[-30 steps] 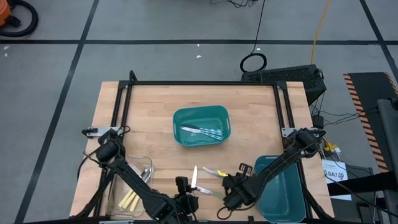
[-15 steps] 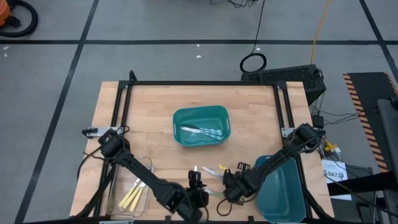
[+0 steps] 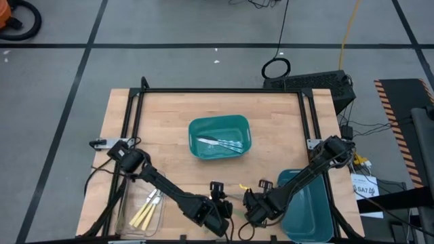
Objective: Sort silverware by color (type)
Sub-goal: Put the top green knife into the blue bin
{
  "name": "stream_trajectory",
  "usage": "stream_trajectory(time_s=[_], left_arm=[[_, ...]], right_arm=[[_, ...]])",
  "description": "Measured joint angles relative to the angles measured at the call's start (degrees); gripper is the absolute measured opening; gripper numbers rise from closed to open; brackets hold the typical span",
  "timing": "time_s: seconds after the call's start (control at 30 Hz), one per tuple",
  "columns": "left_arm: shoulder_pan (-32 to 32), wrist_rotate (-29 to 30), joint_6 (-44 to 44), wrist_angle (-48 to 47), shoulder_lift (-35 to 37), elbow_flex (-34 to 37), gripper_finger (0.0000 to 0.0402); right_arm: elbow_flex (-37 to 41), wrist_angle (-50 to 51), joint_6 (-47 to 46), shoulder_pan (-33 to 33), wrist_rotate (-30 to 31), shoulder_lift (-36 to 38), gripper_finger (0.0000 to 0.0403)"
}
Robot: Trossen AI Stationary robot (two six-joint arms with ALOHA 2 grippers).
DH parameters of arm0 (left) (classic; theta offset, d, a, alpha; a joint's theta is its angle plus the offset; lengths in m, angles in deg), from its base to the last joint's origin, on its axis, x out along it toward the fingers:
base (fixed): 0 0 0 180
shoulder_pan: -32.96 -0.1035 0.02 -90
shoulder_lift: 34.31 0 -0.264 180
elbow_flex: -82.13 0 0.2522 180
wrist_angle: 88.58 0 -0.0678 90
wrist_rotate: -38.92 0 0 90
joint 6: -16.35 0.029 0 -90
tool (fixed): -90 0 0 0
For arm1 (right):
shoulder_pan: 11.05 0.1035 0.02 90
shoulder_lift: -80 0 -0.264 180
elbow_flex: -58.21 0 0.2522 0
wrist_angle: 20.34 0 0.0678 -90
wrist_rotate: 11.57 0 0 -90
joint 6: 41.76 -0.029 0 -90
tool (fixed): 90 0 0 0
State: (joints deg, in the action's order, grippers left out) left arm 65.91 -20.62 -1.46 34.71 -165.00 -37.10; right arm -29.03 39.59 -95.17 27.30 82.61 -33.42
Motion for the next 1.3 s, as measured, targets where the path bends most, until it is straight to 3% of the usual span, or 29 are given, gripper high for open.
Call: stream_trajectory(time_s=[0.3,0.53,0.63,0.97,1.17,1.3], left_arm=[[-2.36,-2.75,0.01,1.80,-1.73,0.00,0.0195],[-4.02,-8.60,0.19,3.21,-4.41,-0.12,0.0192],[-4.29,-8.59,0.38,3.47,-5.20,-0.33,0.0165],[-4.57,-6.50,3.42,4.29,-5.65,-0.12,0.0010],[-5.02,-6.57,3.48,4.34,-5.75,-0.07,0.0006],[-5.04,-6.73,3.55,4.32,-5.75,-0.07,0.0006]], right_arm=[[-0.93,-0.60,-0.75,0.78,0.89,-0.03,0.0008],[-0.93,-1.10,-1.31,0.94,0.66,-0.04,0.0008],[-0.93,-1.54,-1.26,1.14,0.45,-0.05,0.0007],[-0.93,-1.48,0.33,1.20,1.60,-0.08,0.0005],[-0.91,-1.56,-0.39,1.25,1.80,0.33,0.0007],[-0.91,-1.87,-3.23,1.61,3.46,1.75,0.0054]])
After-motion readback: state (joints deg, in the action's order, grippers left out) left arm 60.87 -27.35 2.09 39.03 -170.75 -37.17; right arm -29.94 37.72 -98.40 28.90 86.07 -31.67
